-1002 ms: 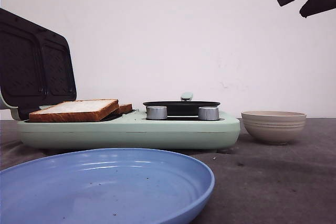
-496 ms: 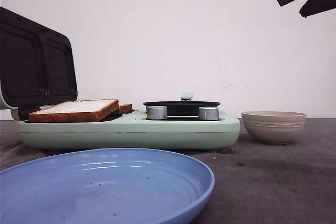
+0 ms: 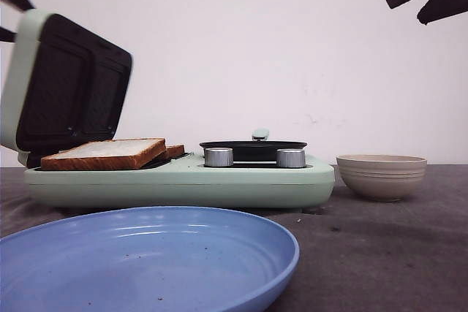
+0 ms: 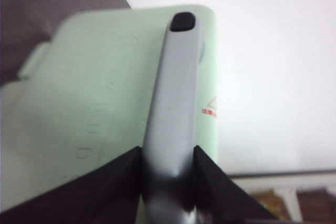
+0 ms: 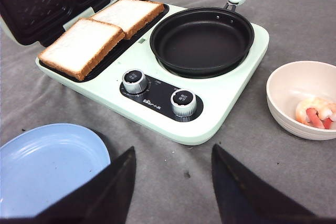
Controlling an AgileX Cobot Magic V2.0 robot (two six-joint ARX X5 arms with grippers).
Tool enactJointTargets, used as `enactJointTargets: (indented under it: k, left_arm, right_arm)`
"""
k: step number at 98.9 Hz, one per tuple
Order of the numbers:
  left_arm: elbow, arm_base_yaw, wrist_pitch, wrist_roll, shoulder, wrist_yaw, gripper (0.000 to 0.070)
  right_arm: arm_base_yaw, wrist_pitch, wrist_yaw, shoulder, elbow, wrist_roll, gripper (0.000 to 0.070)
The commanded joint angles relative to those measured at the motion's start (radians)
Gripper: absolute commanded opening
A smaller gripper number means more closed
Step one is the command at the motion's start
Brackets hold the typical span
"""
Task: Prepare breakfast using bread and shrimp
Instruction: 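Grasp the lid handle with the left gripper and swing the lid down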
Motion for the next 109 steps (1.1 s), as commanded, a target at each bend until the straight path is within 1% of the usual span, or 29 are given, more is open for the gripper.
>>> enactJointTargets:
  k: [1, 12, 33, 45, 54, 61, 65, 70, 75, 79, 83, 109]
  left_arm:
    - [-0.011, -0.038, -0.064, 0.124, 0.045, -0.065, 0.0015]
    - [-0.011, -0.133, -0.085, 0.164, 0.086, -0.121, 0.0015]
    - [-0.011, -0.304, -0.085, 0.184, 0.217, -0.210, 0.0015]
    - [-0.011, -0.365, -0.084, 0.172, 0.277, -0.267, 0.0016]
    - [-0.011, -0.389, -0.077, 0.174, 0.300, -0.281, 0.0020]
    - [-0.011, -0.396, -0.068, 0.187, 0.302, -0.280, 0.0068]
    - [-0.011, -0.396, -0.058, 0.190, 0.301, -0.278, 0.0131]
    - [-0.010, -0.396, -0.052, 0.189, 0.296, -0.272, 0.0232]
    - [-0.007, -0.396, -0.053, 0.190, 0.296, -0.260, 0.0315]
    - [-0.004, -0.394, -0.053, 0.191, 0.293, -0.253, 0.0369]
    - [-0.003, -0.394, -0.055, 0.192, 0.290, -0.251, 0.0397]
    - [0.011, -0.394, -0.055, 0.267, 0.209, -0.260, 0.0396]
  right_arm:
    - [0.006, 0.010, -0.003, 0.006, 0.003, 0.002, 0.0265]
    - [0.006, 0.009, -0.003, 0.006, 0.003, 0.003, 0.0265]
    - [0.006, 0.006, -0.003, 0.006, 0.003, 0.003, 0.0265]
    - [0.006, -0.009, -0.003, 0.006, 0.003, 0.003, 0.0265]
    - [0.006, -0.024, -0.003, 0.005, 0.003, 0.003, 0.0265]
    - [0.006, -0.030, -0.003, 0.005, 0.003, 0.003, 0.0265]
    - [0.006, -0.030, -0.003, 0.005, 0.003, 0.003, 0.0265]
    - [0.006, -0.030, -0.003, 0.005, 0.003, 0.003, 0.0265]
    - [0.006, -0.030, -0.003, 0.005, 0.003, 0.003, 0.0265]
    - [0.006, -0.030, -0.003, 0.005, 0.003, 0.003, 0.0265]
    - [0.006, -0.029, -0.003, 0.005, 0.003, 0.003, 0.0265]
    - [0.006, -0.029, -0.003, 0.005, 0.003, 0.003, 0.0265]
